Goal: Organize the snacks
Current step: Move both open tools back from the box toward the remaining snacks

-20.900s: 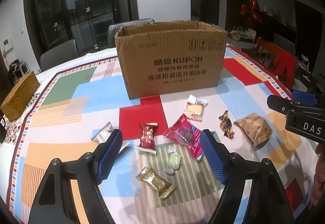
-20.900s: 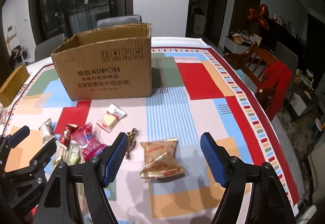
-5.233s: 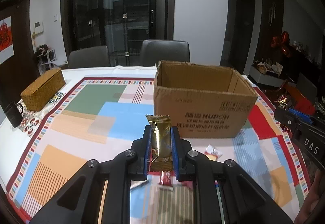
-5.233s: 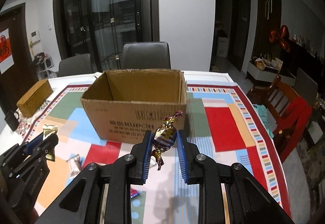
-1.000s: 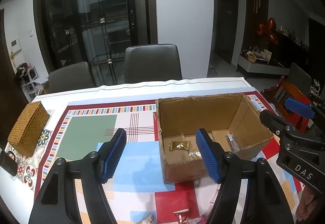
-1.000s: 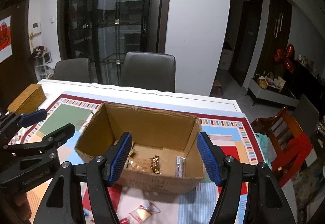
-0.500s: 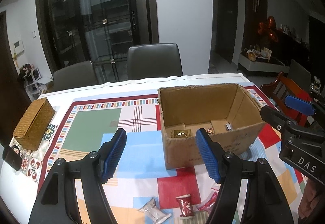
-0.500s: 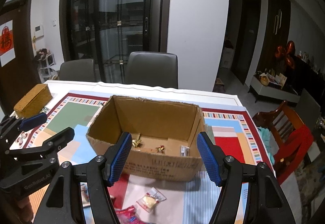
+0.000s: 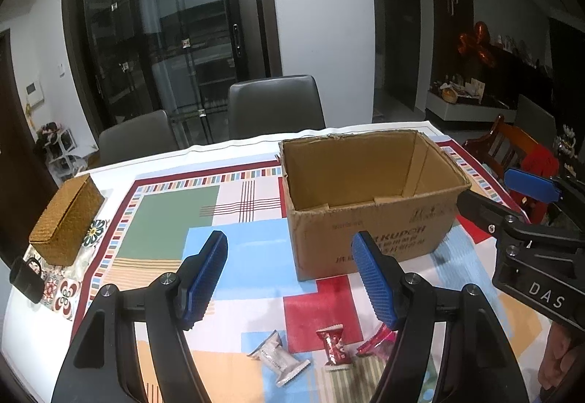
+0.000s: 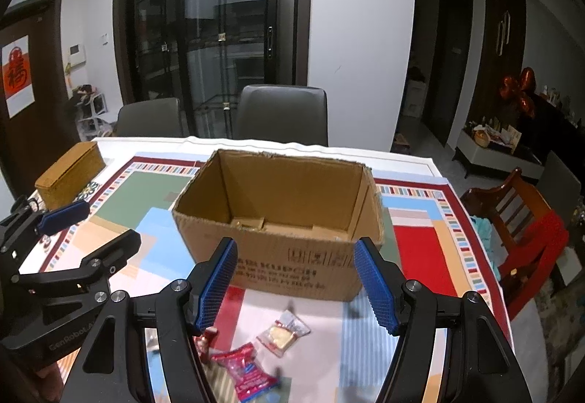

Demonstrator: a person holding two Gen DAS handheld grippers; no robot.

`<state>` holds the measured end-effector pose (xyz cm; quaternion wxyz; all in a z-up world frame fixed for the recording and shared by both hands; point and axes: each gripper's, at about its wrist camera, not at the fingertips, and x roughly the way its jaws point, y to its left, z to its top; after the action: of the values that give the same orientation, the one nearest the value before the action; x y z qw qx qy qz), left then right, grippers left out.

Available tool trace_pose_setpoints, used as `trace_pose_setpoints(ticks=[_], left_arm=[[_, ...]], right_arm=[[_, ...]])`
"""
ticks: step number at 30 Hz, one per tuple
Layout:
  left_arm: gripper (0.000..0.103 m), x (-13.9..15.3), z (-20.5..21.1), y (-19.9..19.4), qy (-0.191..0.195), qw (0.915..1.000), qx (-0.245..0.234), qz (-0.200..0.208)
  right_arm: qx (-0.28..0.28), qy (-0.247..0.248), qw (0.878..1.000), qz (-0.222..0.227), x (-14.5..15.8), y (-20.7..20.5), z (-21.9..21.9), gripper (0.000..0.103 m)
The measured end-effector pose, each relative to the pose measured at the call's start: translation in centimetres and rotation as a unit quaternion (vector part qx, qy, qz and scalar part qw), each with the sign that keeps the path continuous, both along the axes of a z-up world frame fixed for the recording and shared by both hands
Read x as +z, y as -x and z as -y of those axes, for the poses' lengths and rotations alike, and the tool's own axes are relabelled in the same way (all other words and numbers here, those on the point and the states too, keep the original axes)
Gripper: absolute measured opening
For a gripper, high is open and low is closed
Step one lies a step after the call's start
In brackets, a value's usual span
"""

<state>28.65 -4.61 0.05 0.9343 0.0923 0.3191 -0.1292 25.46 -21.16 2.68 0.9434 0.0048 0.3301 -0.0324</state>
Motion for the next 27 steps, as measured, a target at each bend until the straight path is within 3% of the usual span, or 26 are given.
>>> trace_pose_setpoints(ticks=[27], left_arm=[[0.070,-5.9,0.2,4.6,-0.024,0.9992,-0.031,-0.010]], right_arm=[[0.026,0.018,0.999,-0.042,-5.0,3.3,-2.4,0.067]])
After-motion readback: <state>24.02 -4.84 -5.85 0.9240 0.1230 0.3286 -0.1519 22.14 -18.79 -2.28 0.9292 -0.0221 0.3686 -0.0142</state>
